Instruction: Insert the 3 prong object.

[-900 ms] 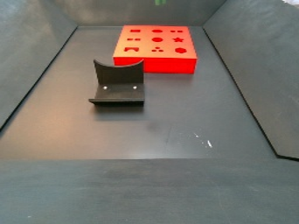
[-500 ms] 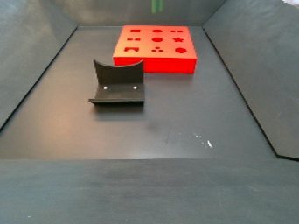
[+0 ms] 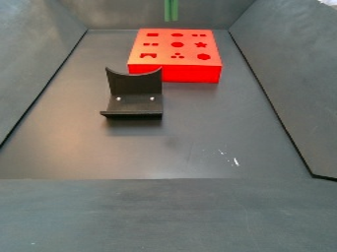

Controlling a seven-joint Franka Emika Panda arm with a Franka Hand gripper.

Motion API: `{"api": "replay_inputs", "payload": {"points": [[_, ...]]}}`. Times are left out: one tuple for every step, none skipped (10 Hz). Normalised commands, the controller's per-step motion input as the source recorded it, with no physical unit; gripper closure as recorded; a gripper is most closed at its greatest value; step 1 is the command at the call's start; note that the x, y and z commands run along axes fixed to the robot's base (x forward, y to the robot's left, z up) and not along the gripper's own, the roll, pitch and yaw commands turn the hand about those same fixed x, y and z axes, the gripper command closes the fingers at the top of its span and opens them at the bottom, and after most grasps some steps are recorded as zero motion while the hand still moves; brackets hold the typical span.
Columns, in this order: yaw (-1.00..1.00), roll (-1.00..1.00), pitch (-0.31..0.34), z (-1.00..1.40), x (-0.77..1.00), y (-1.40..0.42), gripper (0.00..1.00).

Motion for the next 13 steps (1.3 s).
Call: {"api": "replay_inputs", "payload": {"points": [[-0.98, 0.05, 0.000, -0.24, 0.02, 0.06, 1.00], [-1.00, 0.04, 0.000, -0.24, 0.03, 0.05, 1.00], [-0.81, 0.01, 0.000, -0.25, 0.00, 0.24, 1.00], [-0.65, 0.00, -0.019, -0.25, 0.00, 0.39, 1.00], [-0.42, 0.00, -0.029, -0.24, 0.00, 0.59, 1.00], [-0.16, -0.18, -0.014, -0.09, 0.00, 0.71, 1.00], [0.00, -0.33, -0.097, -0.21, 0.01, 0.53, 1.00], [0.11, -0.27, -0.164, -0.23, -0.03, 0.22, 1.00], [0.09, 0.00, -0.131, -0.01, -0.13, 0.00, 1.00], [0.04, 0.10, -0.146, -0.11, -0.13, -0.11, 1.00], [0.03, 0.15, -0.140, -0.18, -0.14, -0.01, 1.00], [0.05, 0.16, -0.109, -0.17, -0.10, 0.00, 1.00], [0.01, 0.02, -0.117, -0.32, 0.00, 0.00, 1.00]]}}
